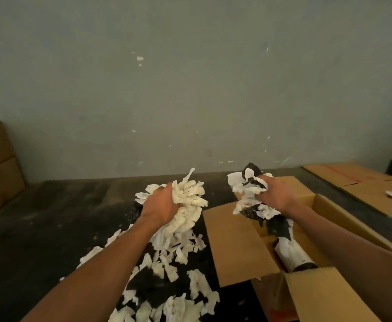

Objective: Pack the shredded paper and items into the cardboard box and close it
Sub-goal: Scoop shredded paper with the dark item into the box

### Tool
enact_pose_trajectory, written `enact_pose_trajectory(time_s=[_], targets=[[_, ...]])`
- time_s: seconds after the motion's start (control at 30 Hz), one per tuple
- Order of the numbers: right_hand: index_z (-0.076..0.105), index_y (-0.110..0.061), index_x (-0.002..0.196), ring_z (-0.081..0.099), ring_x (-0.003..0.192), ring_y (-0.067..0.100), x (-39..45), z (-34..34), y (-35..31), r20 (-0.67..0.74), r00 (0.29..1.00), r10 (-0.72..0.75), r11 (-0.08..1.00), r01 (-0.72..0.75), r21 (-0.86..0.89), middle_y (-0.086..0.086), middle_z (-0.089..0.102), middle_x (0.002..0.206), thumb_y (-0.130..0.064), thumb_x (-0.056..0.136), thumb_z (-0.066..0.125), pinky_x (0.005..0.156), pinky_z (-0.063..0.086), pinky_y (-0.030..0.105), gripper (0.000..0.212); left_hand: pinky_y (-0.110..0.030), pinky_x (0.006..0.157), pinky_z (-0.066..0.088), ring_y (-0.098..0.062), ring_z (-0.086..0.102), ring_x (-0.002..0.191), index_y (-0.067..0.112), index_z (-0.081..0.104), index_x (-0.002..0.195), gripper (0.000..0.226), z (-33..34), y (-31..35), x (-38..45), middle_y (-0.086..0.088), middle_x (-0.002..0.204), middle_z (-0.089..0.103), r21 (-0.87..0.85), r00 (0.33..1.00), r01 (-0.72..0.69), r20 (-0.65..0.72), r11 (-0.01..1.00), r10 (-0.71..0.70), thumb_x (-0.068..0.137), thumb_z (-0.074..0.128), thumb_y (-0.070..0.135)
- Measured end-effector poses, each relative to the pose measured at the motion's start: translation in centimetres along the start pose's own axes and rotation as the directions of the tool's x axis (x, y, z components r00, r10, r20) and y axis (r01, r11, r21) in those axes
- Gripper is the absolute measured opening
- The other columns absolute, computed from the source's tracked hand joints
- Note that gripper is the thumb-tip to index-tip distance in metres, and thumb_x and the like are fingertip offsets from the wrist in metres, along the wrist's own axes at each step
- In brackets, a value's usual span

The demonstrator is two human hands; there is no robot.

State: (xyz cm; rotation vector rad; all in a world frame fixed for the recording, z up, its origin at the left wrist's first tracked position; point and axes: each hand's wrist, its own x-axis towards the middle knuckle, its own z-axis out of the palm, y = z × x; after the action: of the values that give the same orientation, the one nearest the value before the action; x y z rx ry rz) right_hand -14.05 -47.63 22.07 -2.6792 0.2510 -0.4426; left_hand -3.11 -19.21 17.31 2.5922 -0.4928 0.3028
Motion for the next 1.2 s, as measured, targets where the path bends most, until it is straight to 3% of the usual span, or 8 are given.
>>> enact_pose_trajectory(time_s=[0.2,0.33,0.6,0.7,0.87,0.97,1.07,1.2], targets=[[0.059,-0.008,0.125,0.059,0.108,0.031,1.4,-3.3,10.6,0.058,0.998,0.025,0.999,-0.027,0.046,0.015,0.065,0.119,-0.013,0.090,0.063,0.087,0.040,0.030,0.036,-0.046,0.083,0.052,-0.033,0.060,0.101,0.025,0.049,0.107,0.025,6.9,11.4,3.3,-0.007,0.107,0.066,-0.087,0.998,-0.057,0.033,0.995,0.060,0.085,0.052,0.036],[0.059,-0.009,0.123,0.055,0.089,0.018,2.5,-2.8,17.7,0.181,0.982,0.056,0.998,-0.058,0.002,0.012,0.066,0.113,-0.015,0.090,0.062,0.077,0.039,0.024,0.033,-0.046,0.086,0.054,-0.029,0.063,0.104,0.025,0.053,0.124,0.039,12.0,18.1,4.8,-0.004,0.115,0.067,-0.193,0.994,-0.072,0.071,0.979,0.087,0.089,0.055,0.042],[0.057,-0.016,0.124,0.058,0.113,0.024,5.2,0.6,27.6,0.384,0.917,0.107,0.994,-0.113,-0.008,0.006,0.062,0.125,-0.021,0.091,0.062,0.091,0.042,0.028,0.033,-0.044,0.086,0.055,-0.027,0.064,0.101,0.028,0.057,0.118,0.039,21.3,24.8,5.1,-0.002,0.114,0.067,-0.176,0.948,0.010,0.314,0.984,0.046,0.086,0.052,0.049],[0.053,-0.020,0.125,0.057,0.113,0.019,5.9,1.7,29.3,0.468,0.881,0.071,0.995,-0.097,0.031,0.002,0.061,0.126,-0.030,0.089,0.065,0.089,0.040,0.024,0.039,-0.044,0.098,0.048,-0.029,0.054,0.119,0.028,0.045,0.132,0.053,23.6,24.7,4.7,-0.004,0.132,0.054,-0.134,0.875,0.090,0.485,0.987,-0.014,0.086,0.057,0.051],[0.043,-0.027,0.138,0.055,0.115,0.012,7.0,1.9,30.0,0.527,0.850,0.026,0.967,-0.154,0.201,-0.009,0.057,0.128,-0.039,0.073,0.081,0.097,0.046,0.032,0.076,-0.054,0.117,0.023,-0.041,0.012,0.148,0.027,-0.003,0.155,0.107,24.5,24.1,4.5,-0.014,0.162,-0.005,0.075,0.700,0.098,0.703,0.992,-0.122,0.081,0.068,0.055],[0.048,-0.032,0.134,0.060,0.112,0.010,7.4,2.0,30.3,0.576,0.817,0.004,0.945,-0.191,0.264,-0.010,0.063,0.125,-0.049,0.060,0.085,0.098,0.050,0.038,0.085,-0.051,0.119,0.021,-0.036,0.005,0.151,0.031,-0.013,0.154,0.126,24.3,24.0,4.6,-0.010,0.164,-0.011,0.117,0.623,0.073,0.770,0.990,-0.137,0.070,0.074,0.065],[0.047,-0.033,0.133,0.059,0.114,0.015,7.8,1.7,30.5,0.642,0.766,-0.030,0.960,-0.157,0.232,-0.006,0.061,0.126,-0.039,0.068,0.083,0.099,0.050,0.040,0.075,-0.050,0.121,0.015,-0.031,-0.003,0.152,0.037,-0.014,0.152,0.136,24.4,24.1,4.5,-0.004,0.164,-0.015,0.145,0.557,0.051,0.817,0.988,-0.149,0.058,0.077,0.072],[0.041,-0.034,0.140,0.050,0.117,0.012,7.7,0.7,30.8,0.696,0.717,-0.029,0.985,-0.100,0.143,-0.010,0.052,0.129,-0.039,0.068,0.086,0.099,0.040,0.028,0.085,-0.053,0.121,0.005,-0.031,-0.015,0.150,0.039,-0.014,0.152,0.133,24.7,24.6,4.0,-0.003,0.164,-0.018,0.185,0.511,0.005,0.844,0.983,-0.162,0.058,0.071,0.079]])
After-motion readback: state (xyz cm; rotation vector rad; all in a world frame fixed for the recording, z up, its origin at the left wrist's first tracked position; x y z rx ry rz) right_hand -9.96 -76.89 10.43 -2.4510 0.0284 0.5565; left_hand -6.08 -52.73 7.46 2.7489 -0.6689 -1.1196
